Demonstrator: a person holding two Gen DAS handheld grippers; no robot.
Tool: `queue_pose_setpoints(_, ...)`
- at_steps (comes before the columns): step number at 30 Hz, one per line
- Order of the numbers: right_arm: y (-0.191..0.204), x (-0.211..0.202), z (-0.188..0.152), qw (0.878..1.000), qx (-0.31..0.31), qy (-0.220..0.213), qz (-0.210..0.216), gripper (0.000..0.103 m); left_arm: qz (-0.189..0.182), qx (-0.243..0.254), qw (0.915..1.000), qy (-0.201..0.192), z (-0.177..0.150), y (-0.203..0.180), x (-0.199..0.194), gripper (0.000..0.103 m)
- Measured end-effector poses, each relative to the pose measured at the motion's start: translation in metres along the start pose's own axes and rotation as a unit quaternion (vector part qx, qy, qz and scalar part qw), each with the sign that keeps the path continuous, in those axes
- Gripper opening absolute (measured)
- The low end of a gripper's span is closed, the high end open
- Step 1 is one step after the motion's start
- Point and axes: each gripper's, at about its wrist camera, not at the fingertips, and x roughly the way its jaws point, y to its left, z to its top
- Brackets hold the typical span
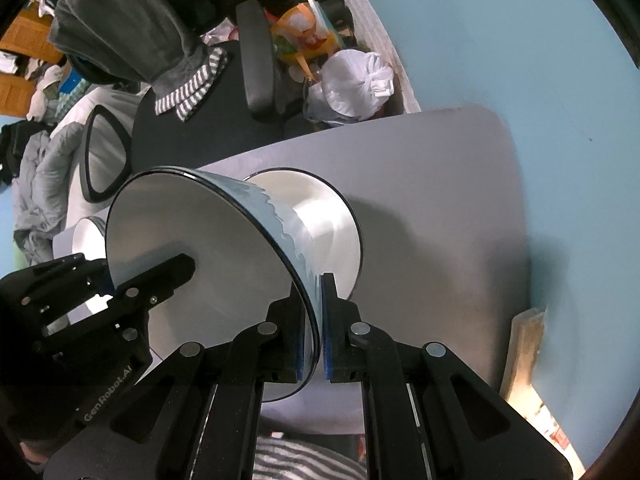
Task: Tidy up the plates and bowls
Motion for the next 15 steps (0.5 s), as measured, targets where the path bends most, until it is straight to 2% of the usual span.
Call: queue_pose_setpoints(15, -0.006, 0.019, 0.011, 1.000, -0.003, 0.023, -0.011, 0.007, -0.001, -0.005, 0.9996, 0.027, 0.008, 0.000, 0.021, 0.011)
